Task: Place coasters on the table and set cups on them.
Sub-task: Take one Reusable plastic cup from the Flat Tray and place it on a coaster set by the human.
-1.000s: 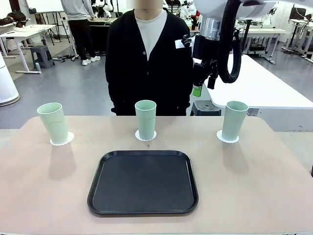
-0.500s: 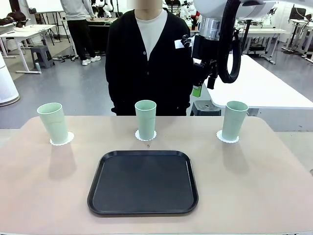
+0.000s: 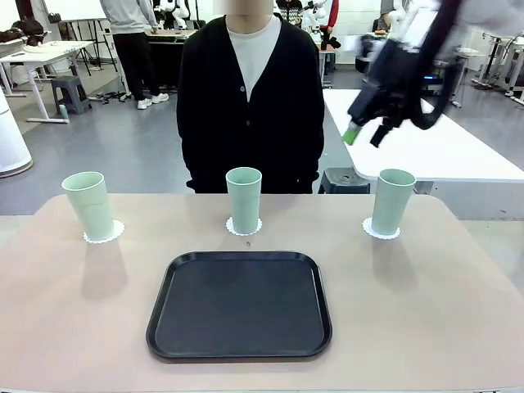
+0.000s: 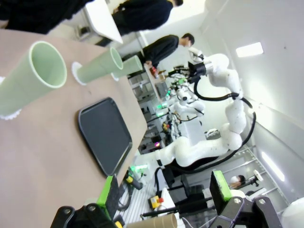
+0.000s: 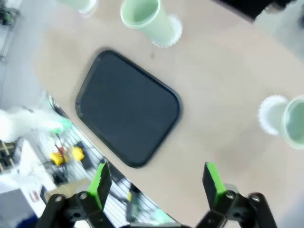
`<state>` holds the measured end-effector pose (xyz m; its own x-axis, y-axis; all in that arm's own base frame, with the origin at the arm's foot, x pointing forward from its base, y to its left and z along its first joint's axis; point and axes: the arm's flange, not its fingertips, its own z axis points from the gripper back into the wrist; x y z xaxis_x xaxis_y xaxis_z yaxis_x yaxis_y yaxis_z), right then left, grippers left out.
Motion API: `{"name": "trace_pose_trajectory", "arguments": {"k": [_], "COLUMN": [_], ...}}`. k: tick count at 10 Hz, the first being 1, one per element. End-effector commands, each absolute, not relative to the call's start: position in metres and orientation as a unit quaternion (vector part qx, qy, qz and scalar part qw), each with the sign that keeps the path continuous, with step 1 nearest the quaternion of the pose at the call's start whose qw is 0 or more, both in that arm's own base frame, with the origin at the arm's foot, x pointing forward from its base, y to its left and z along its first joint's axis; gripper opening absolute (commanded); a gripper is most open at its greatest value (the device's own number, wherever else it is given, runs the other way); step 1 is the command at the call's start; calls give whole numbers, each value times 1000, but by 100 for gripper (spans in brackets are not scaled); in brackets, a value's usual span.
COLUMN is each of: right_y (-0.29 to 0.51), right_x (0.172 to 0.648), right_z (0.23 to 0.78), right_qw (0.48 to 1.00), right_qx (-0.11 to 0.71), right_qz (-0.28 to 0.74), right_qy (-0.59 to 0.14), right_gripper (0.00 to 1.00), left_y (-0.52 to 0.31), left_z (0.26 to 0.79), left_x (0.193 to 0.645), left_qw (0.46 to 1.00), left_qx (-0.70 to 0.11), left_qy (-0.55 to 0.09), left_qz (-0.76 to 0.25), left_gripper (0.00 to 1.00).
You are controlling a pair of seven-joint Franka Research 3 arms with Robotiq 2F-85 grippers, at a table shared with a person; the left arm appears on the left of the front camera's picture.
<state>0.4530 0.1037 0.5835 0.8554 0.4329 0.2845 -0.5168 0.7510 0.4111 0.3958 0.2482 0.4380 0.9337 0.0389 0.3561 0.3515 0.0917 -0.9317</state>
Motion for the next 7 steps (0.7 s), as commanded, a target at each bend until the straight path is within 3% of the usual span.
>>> {"name": "trace_pose_trajectory", "arguments": {"k": [1, 4, 7], "right_y": [31, -59, -112], "right_x": [439, 451, 445], "right_z": [532, 475, 462], "right_qw": [917, 874, 825], "right_qx": [337, 458, 538], "right_qz": [177, 121, 100], "right_qy": [-121, -104, -143], "right_gripper": [100, 100, 100], "left_y": [249, 249, 249], "left_z": [440, 440, 440], "left_x": [395, 395, 395], "left_qw": [725, 725, 725], "left_qx": [-663, -663, -663], "left_qy": [-150, -150, -150], "left_qz": [-109, -109, -109], "left_gripper": [100, 100, 100]}}
